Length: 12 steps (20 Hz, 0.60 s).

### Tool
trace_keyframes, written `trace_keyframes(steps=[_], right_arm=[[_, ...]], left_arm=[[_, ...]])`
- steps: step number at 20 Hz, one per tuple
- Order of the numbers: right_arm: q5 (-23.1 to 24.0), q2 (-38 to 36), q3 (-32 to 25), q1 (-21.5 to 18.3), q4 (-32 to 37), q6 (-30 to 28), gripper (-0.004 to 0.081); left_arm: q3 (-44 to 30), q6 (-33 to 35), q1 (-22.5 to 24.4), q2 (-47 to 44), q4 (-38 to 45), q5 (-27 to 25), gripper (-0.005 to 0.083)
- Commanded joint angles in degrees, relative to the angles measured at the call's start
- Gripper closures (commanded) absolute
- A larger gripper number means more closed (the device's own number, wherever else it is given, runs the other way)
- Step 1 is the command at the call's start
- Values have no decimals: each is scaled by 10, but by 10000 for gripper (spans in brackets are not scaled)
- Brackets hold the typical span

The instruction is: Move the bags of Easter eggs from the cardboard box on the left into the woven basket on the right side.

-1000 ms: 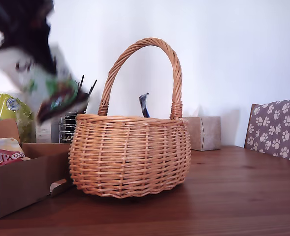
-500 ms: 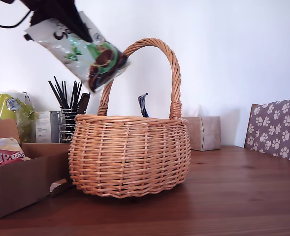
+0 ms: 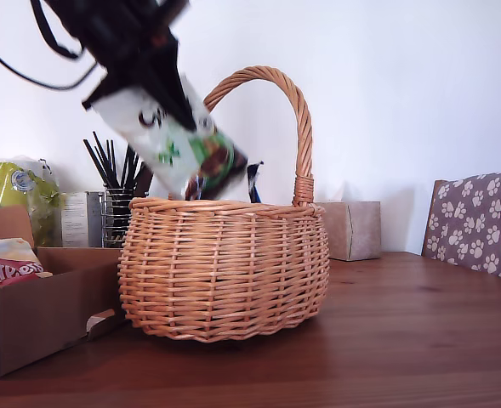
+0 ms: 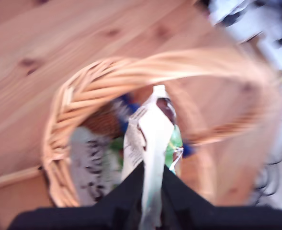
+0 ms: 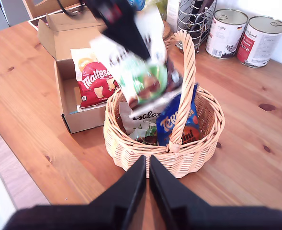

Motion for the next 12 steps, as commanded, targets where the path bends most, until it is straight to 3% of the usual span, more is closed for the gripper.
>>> trace_keyframes(steps=[1, 6, 12], right_arm=[[0, -4, 1, 1, 2, 0, 765], [1, -4, 1, 1, 2, 0, 765], [1, -4, 1, 1, 2, 0, 765]], left_arm=[[-2, -20, -3, 4, 15, -23, 793], [-2, -64, -6, 5, 17, -77, 793], [-2, -90, -9, 12, 15, -79, 793]])
